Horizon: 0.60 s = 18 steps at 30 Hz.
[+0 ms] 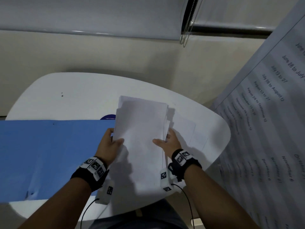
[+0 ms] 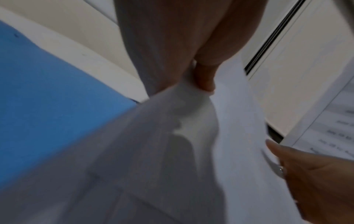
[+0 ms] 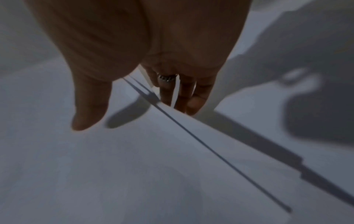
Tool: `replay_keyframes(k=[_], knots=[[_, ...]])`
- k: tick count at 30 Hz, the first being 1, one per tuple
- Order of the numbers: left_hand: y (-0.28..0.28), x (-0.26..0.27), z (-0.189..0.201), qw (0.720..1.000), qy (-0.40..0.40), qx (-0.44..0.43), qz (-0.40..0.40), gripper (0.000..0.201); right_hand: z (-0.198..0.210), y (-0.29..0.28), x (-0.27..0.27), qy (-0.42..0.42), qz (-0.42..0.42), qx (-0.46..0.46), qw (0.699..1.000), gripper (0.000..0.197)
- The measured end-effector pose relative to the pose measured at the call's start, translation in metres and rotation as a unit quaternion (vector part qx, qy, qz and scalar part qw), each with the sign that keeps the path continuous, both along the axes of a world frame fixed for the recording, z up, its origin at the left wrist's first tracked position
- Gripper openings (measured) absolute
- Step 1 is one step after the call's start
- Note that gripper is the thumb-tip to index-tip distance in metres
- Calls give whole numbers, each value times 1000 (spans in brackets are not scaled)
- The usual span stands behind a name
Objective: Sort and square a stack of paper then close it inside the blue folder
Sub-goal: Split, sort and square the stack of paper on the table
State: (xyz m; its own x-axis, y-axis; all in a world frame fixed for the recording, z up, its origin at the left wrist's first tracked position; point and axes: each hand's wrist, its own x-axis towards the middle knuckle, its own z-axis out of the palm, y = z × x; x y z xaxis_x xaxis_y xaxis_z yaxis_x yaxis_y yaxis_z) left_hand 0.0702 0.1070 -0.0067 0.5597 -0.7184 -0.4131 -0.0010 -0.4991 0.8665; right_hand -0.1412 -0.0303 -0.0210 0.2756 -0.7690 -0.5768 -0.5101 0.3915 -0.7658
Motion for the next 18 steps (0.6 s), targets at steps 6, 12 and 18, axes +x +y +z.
replay_keyframes(k=[6,12,18], knots=[[2,5,56,987,30,-152,-33,37,60,-11,-6,-151,-48,-31,987,63],[-23,0,72,977,-113,-177,-26,25,97,-12,-5,-218,-100,-141,961,26],[-29,-10,47,989,-64,-125,-53,37,89,-7,-9,-197,-79,-155,965,32]])
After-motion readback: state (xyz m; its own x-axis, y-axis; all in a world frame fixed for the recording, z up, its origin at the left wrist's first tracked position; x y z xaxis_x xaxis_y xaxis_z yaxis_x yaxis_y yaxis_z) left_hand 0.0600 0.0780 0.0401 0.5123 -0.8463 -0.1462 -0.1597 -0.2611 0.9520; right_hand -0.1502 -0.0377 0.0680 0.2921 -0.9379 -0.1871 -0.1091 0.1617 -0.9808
